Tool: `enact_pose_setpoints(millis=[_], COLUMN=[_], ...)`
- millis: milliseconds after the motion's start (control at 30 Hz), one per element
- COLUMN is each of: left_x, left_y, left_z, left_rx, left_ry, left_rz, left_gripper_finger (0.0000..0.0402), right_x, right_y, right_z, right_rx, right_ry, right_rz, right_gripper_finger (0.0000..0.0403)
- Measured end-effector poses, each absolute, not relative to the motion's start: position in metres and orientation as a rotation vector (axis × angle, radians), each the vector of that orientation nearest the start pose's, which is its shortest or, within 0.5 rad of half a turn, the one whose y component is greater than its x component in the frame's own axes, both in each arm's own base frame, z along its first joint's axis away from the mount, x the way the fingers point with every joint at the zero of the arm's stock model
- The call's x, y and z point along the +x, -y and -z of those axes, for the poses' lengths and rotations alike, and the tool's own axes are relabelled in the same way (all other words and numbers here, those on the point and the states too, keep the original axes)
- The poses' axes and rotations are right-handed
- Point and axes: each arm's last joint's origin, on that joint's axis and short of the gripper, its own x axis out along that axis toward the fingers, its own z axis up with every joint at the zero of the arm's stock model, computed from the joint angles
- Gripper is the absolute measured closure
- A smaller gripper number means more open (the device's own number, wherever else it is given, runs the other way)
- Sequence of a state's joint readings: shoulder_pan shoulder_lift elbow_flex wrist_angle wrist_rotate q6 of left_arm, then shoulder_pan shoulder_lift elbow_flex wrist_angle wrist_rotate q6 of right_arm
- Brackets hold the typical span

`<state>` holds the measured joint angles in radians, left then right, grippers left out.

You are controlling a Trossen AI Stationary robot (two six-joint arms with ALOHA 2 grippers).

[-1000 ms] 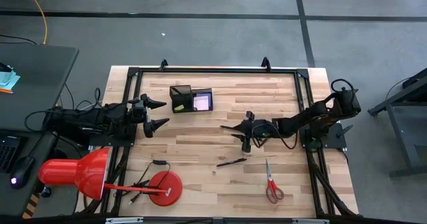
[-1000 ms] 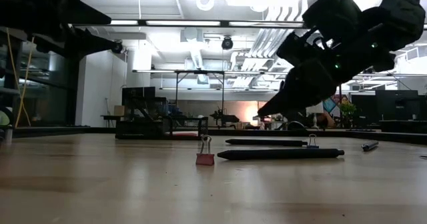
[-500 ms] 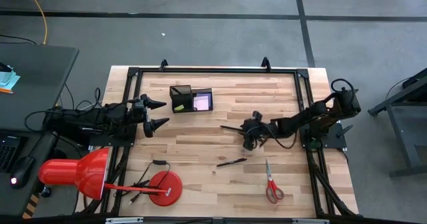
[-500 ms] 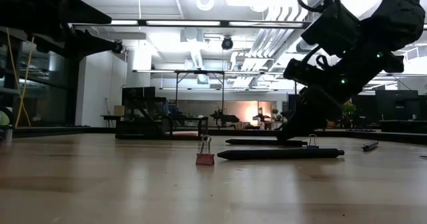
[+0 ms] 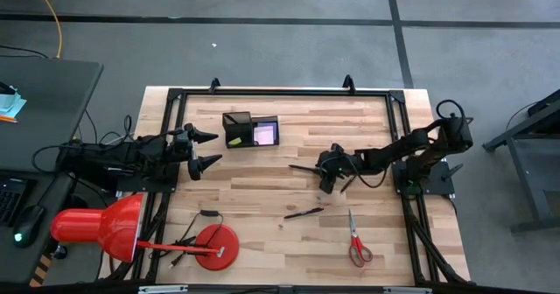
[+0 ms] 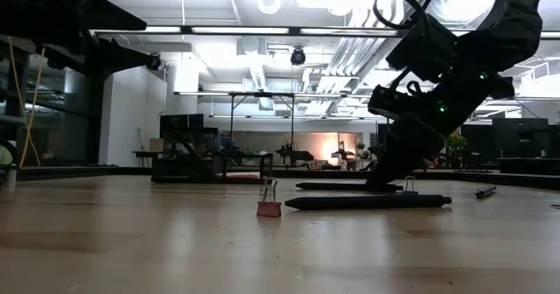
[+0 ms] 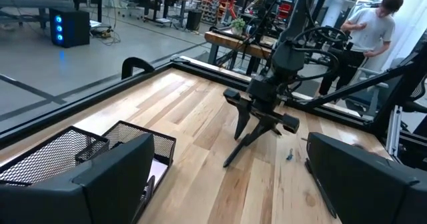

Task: Pick and place office supplies into organizer
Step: Put the black pen into the desk organizer

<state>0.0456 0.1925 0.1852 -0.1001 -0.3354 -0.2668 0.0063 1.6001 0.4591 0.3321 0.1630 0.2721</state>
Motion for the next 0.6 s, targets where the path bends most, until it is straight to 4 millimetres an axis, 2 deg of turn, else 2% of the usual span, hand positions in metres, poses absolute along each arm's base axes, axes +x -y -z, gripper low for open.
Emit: enact_pose_setpoints(millis=[133,367,467,600], left_x=[0.1003,0.1003,0.1003,0.1005], left_y=[-0.0141,-0.0141,-0.0141,-0.0141], left_z=[-0.2021,-0.2023,-0.2026,-0.2042], left_rx=[-0.248,-0.248,-0.252,-0.253], left_ry=[-0.055,-0.053,-0.048,-0.033], left_rz=[-0.392,-0.392,-0.391,-0.389], left_gripper_finger=[0.0023,0.0018,0.002,0.0019], right_x=[0.2508,0.2518,0.2528,0.2541], right_y=[0.0032,0.0026,0.0024,0.0018], right_z=[-0.0999,-0.1006,-0.1013,-0.1022], right_rx=[0.185,0.155,0.154,0.156], right_ry=[-0.783,-0.778,-0.762,-0.743], right_rz=[0.257,0.233,0.223,0.197], right_gripper_finger=[0.0312,0.0389,0.0391,0.037])
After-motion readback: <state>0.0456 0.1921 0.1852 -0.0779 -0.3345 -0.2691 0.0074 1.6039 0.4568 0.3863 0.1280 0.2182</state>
